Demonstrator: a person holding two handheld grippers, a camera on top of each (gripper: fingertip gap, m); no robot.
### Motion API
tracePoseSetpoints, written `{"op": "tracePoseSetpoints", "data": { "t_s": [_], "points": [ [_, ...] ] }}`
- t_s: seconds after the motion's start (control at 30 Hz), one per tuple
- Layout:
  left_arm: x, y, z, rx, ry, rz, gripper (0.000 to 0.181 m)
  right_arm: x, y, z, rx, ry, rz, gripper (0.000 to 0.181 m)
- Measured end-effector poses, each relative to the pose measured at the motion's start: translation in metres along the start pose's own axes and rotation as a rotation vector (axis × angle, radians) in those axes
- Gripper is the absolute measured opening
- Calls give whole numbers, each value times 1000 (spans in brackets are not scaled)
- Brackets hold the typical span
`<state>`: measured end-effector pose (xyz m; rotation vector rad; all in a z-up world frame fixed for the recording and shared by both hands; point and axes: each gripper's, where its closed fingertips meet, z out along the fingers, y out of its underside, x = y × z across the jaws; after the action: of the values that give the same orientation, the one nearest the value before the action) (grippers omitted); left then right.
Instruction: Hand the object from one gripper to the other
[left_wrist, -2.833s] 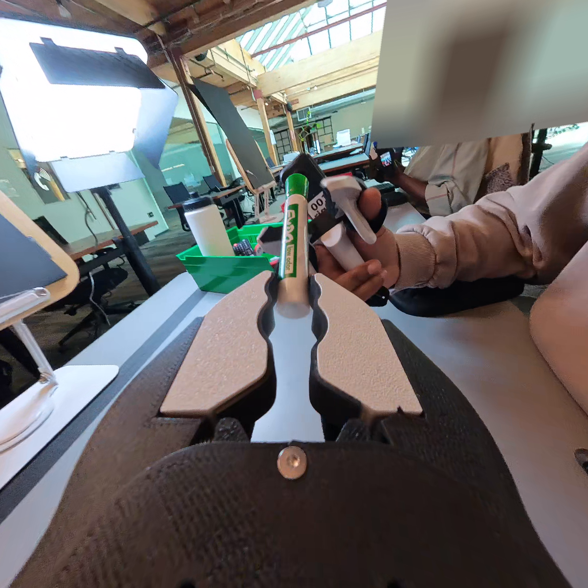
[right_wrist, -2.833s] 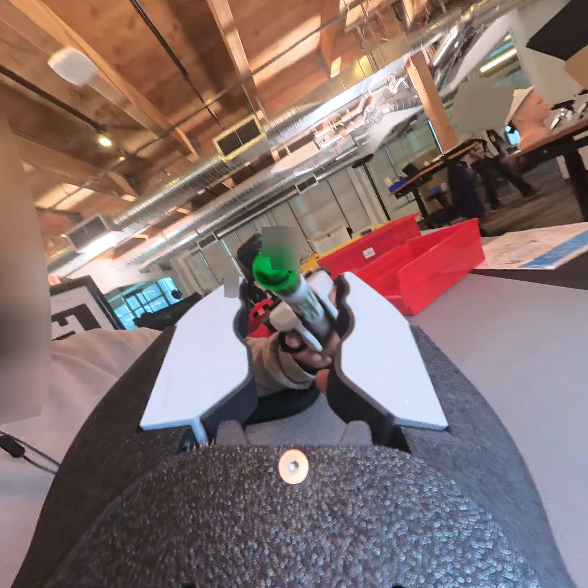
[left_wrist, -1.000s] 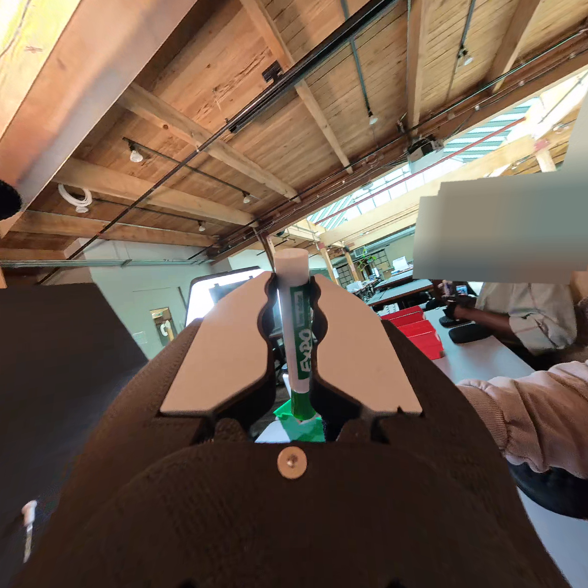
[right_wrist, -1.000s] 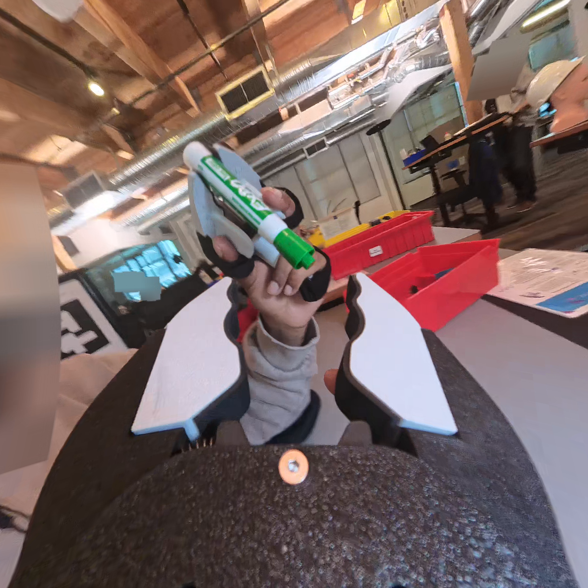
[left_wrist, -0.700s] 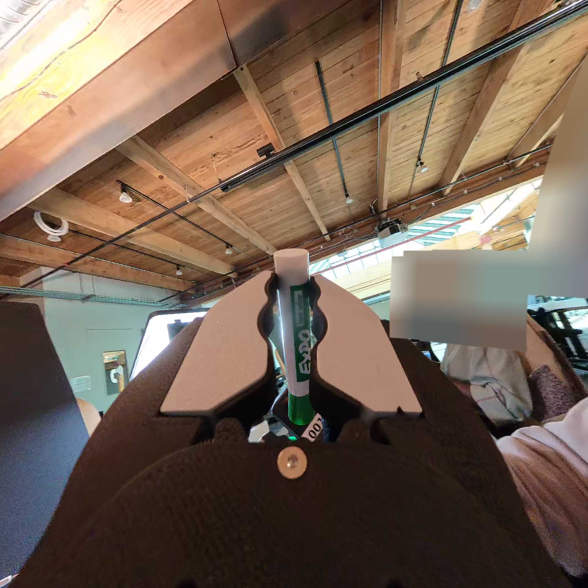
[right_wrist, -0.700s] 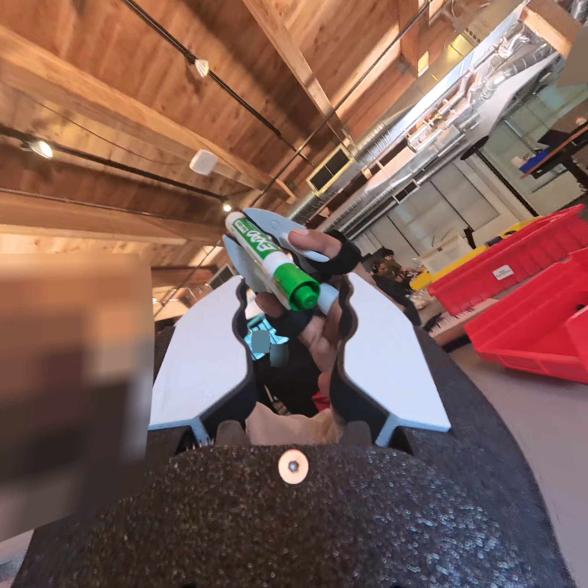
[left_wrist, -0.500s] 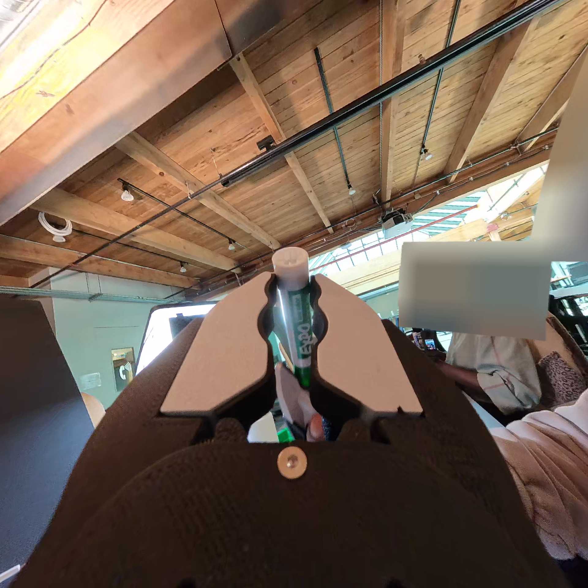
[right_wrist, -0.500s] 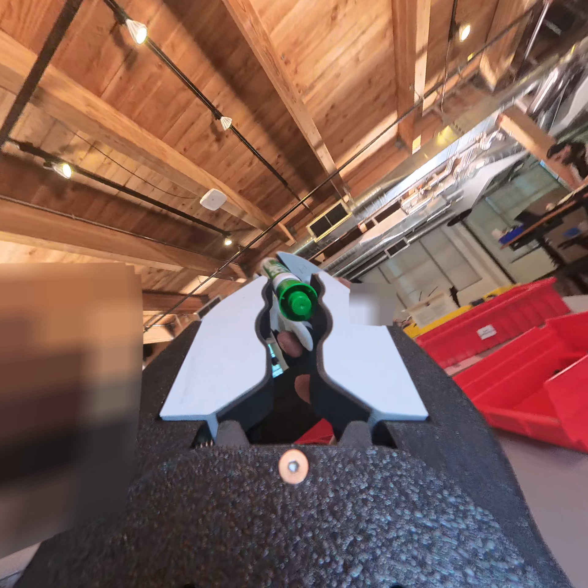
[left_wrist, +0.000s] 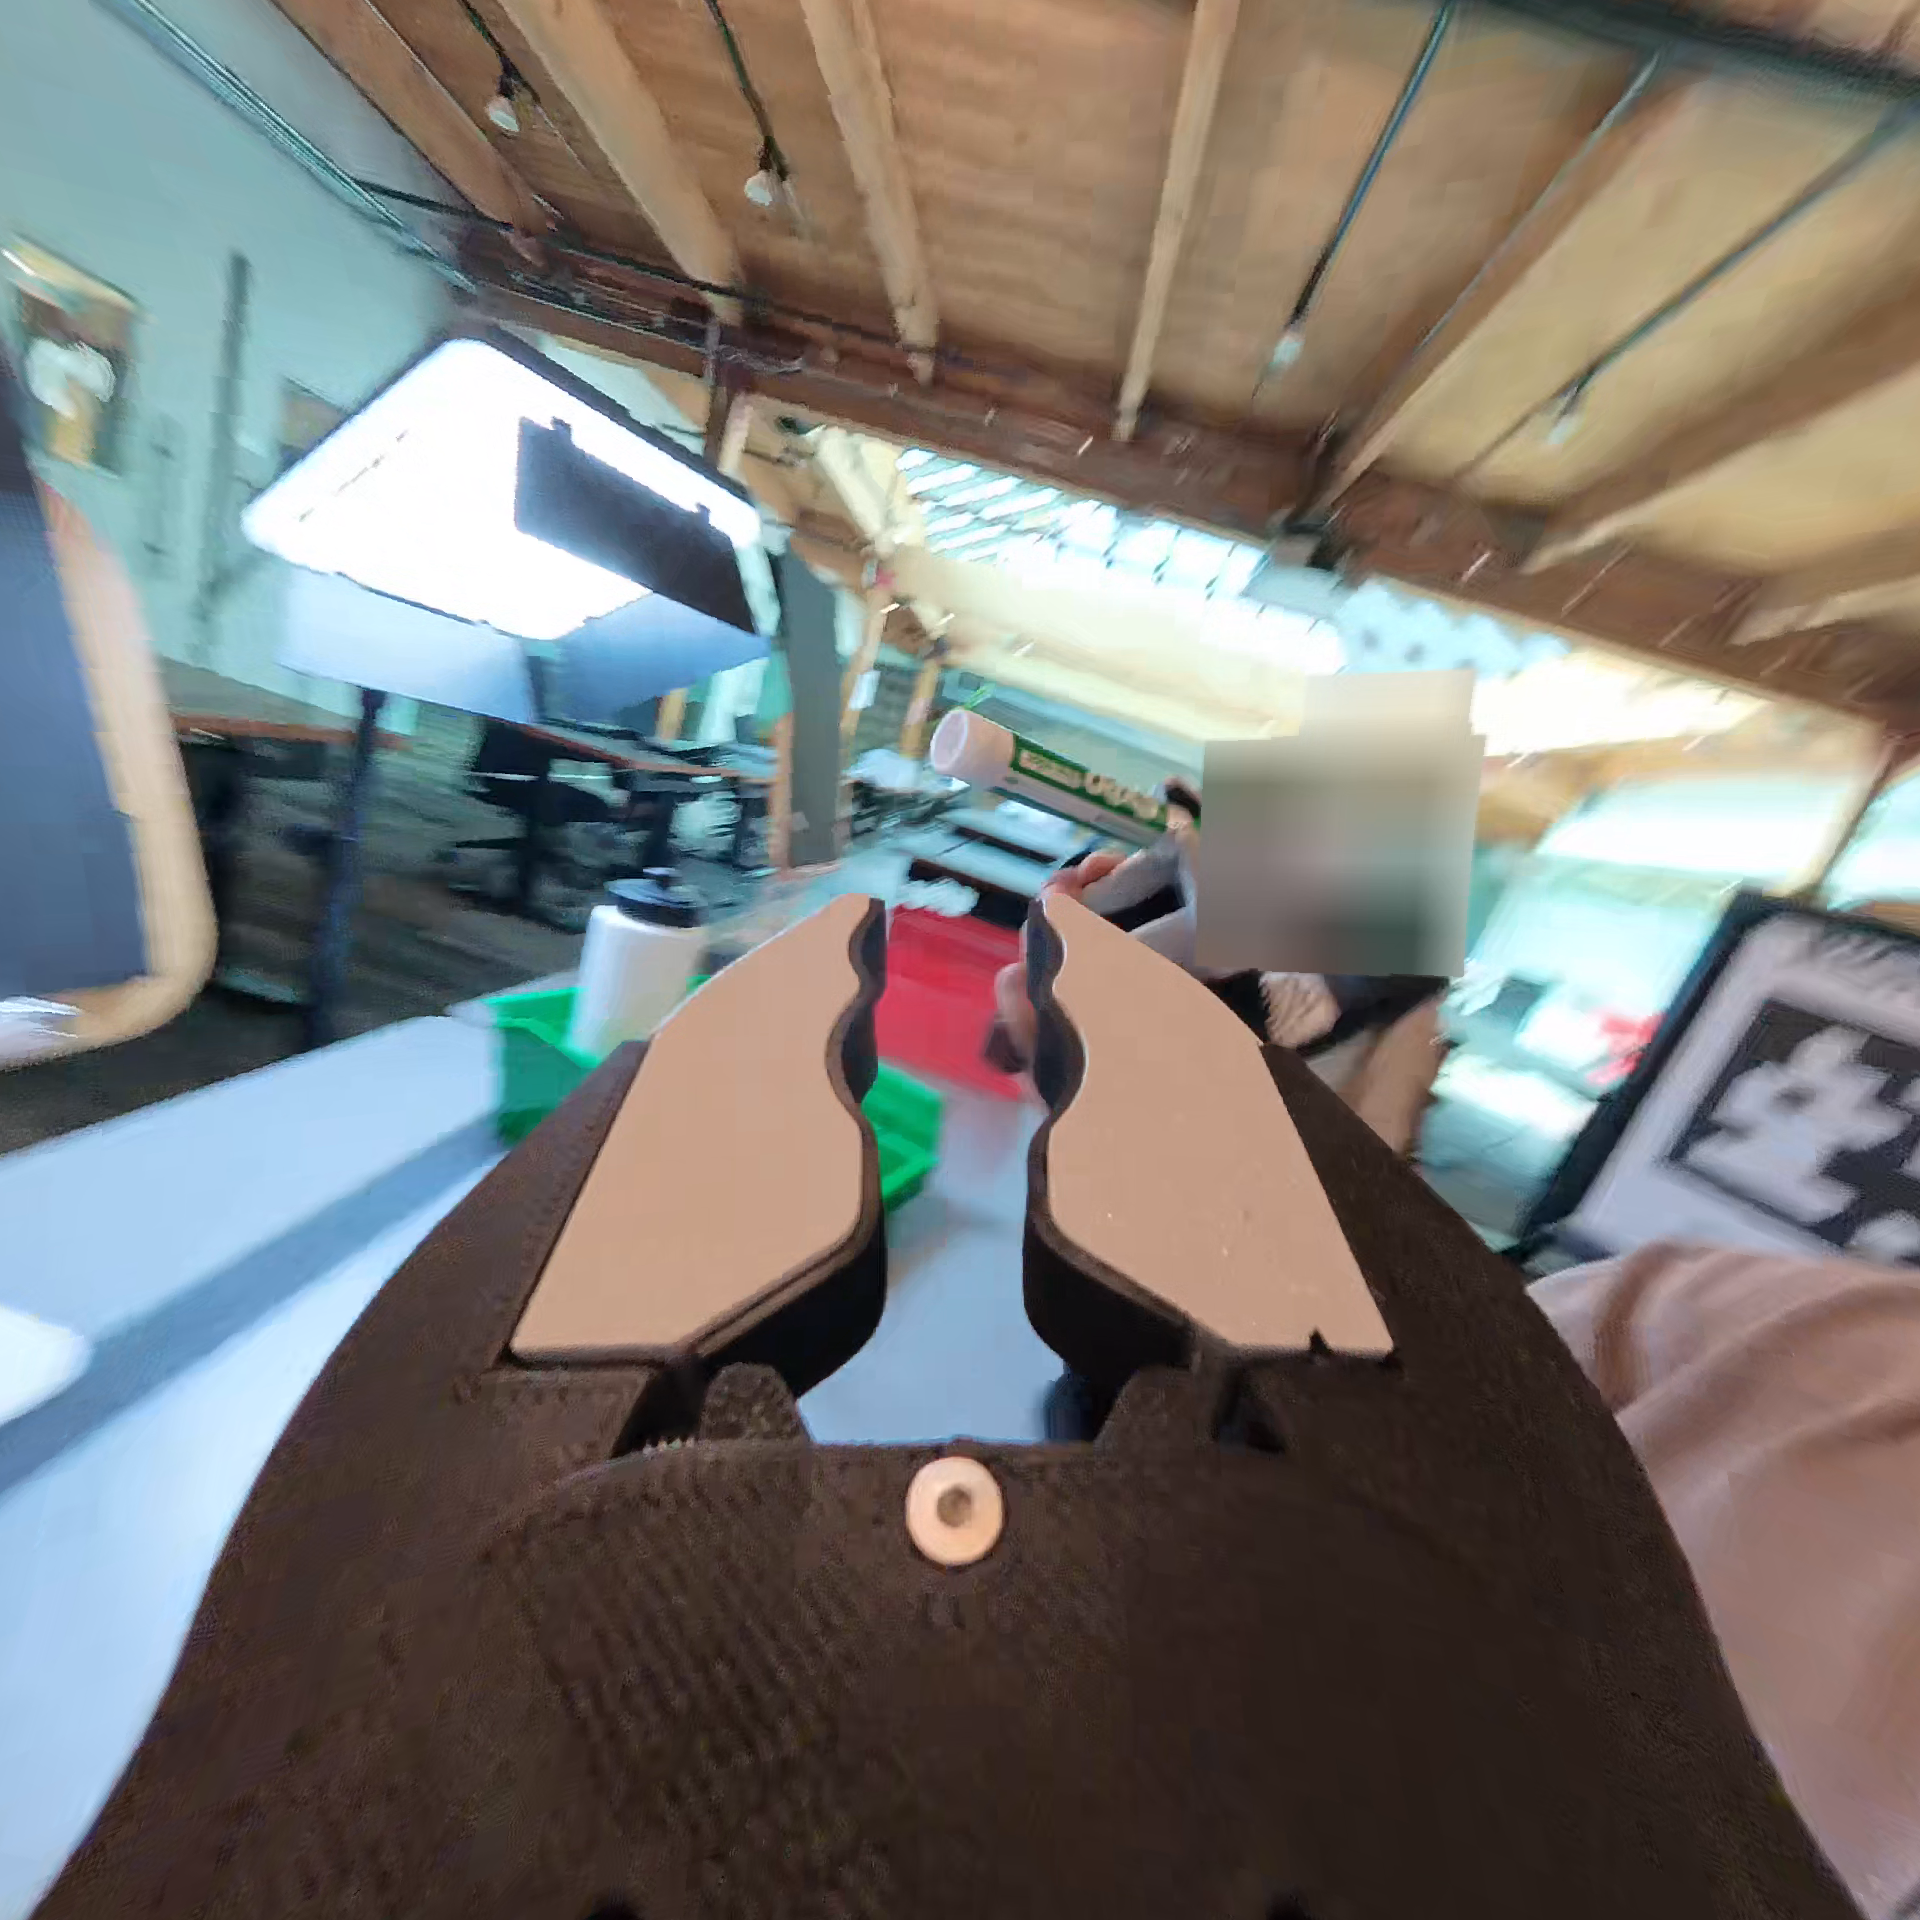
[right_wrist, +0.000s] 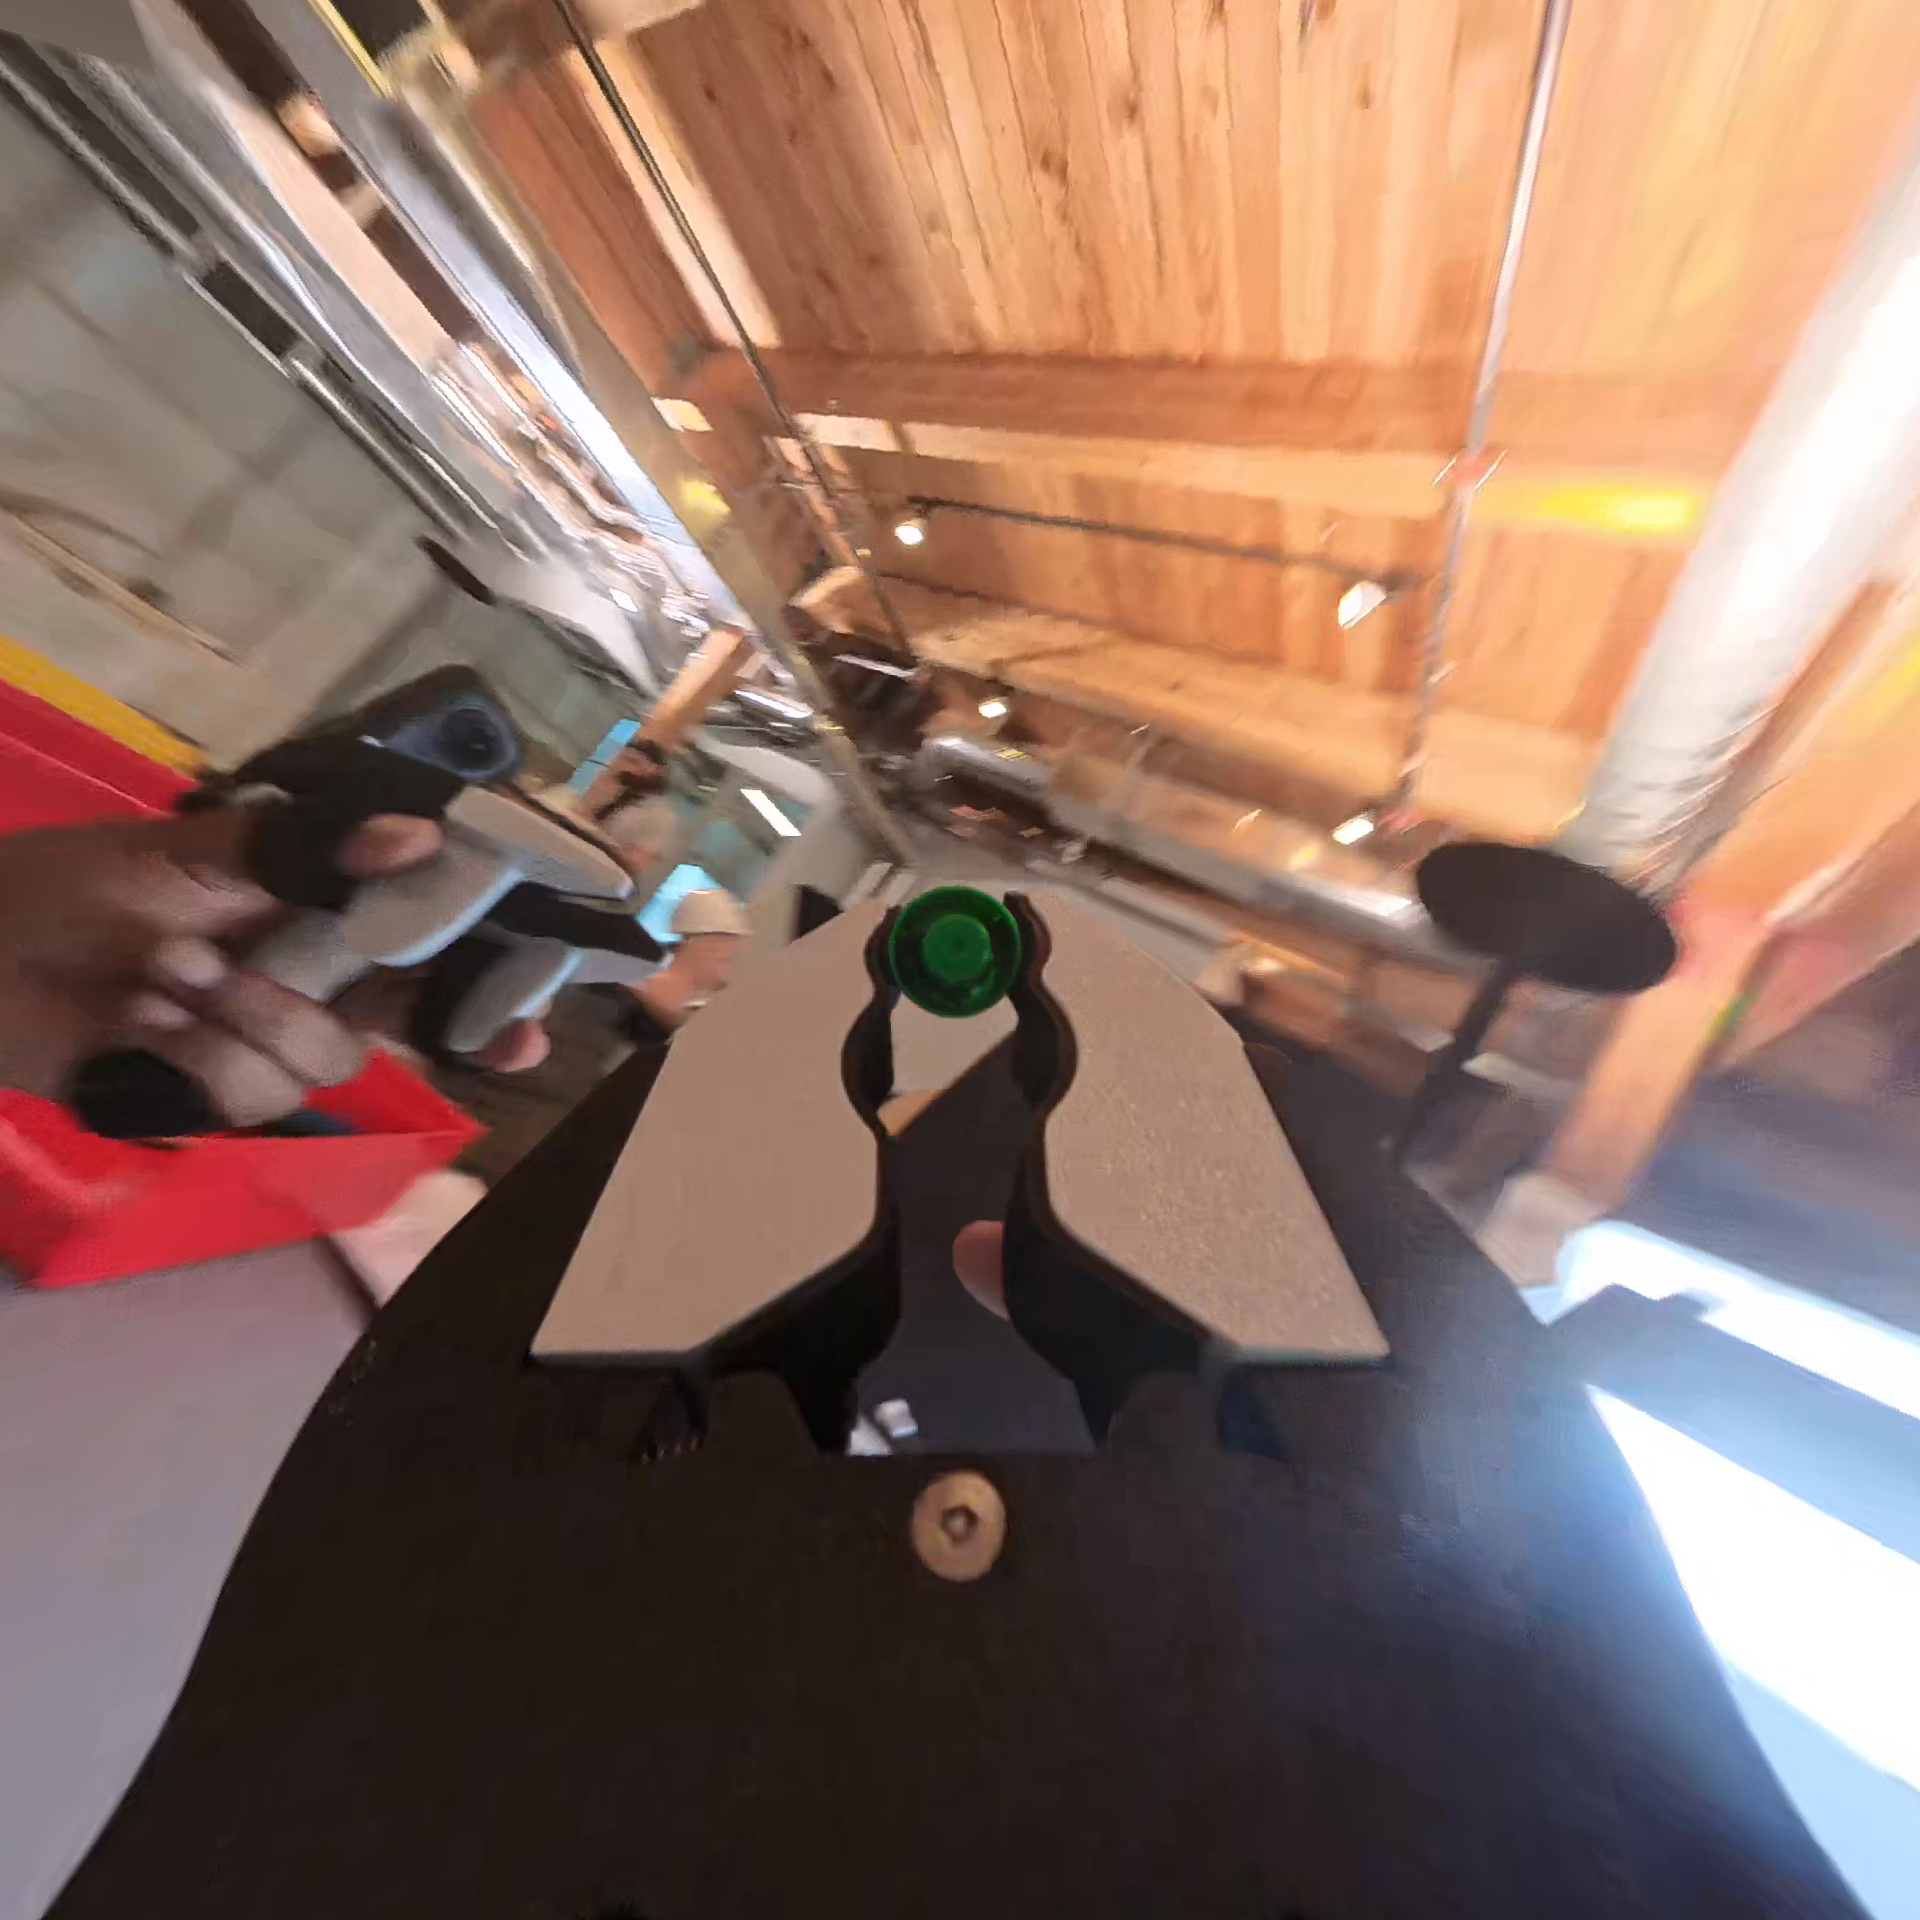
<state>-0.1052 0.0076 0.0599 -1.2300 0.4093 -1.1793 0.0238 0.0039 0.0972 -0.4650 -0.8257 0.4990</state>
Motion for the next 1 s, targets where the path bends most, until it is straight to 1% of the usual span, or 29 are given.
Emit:
{"op": "tracePoseSetpoints", "data": {
  "t_s": [0.03, 0.07, 0.13, 0.17, 0.2, 0.23, 0.27, 0.3, 0.33, 0.4, 0.47, 0.57, 0.6, 0.67, 0.7, 0.73, 0.77, 0.8, 0.87, 0.9, 0.93, 1.0],
  "points": [
    [1, 2, 4, 35, 49, -102, 28, -9, -6, 1, 24, 34, -139, 18],
    [2, 6, 9, 65, 99, -197, 30, -24, -10, 2, 42, 36, -270, 18],
    [9, 9, 16, 128, 218, -376, 40, -58, -7, 6, 42, 7, -531, 18],
    [12, 8, 18, 154, 267, -447, 43, -74, -2, 8, 46, -8, -627, 18],
    [15, 10, 20, 158, 287, -479, 43, -89, 4, 9, 51, -34, -673, 18],
    [17, 15, 23, 145, 285, -473, 42, -103, 11, 9, 50, -69, -696, 19],
    [19, 20, 25, 126, 276, -451, 33, -116, 18, 10, 48, -96, -723, 20],
    [20, 21, 25, 117, 262, -424, 23, -122, 22, 11, 54, -87, -746, 20],
    [20, 19, 23, 119, 253, -391, 22, -122, 26, 12, 38, -76, -736, 21],
    [19, 8, 15, 127, 228, -278, 21, -115, 34, 15, -20, -85, -631, 19],
    [18, -12, 1, 193, 167, -125, 20, -110, 42, 15, -65, -134, -456, 22],
    [27, -42, -21, 272, 82, 112, 19, -100, 49, 19, -131, -194, -42, 25],
    [32, -50, -28, 287, 51, 208, 20, -100, 50, 20, -152, -244, 155, 25],
    [49, -60, -37, 303, -1, 427, 20, -100, 50, 23, -208, -355, 664, 28],
    [57, -62, -39, 305, -38, 546, 20, -103, 45, 24, -200, -430, 927, 32],
    [66, -62, -39, 301, -79, 672, 20, -106, 39, 24, -179, -493, 1159, 37],
    [76, -60, -38, 296, -110, 802, 20, -109, 33, 23, -155, -551, 1332, 41],
    [87, -56, -36, 297, -135, 930, 20, -112, 28, 23, -127, -594, 1462, 46],
    [107, -44, -28, 289, -176, 1173, 20, -120, 17, 24, -73, -650, 1654, 51],
    [117, -33, -22, 269, -179, 1295, 20, -124, 11, 24, -55, -683, 1739, 53],
    [126, -20, -16, 241, -173, 1415, 20, -128, 4, 25, -39, -719, 1806, 57],
    [138, 8, -2, 171, -137, 1607, 20, -125, -9, 24, 21, -750, 1872, 60]
  ]
}}
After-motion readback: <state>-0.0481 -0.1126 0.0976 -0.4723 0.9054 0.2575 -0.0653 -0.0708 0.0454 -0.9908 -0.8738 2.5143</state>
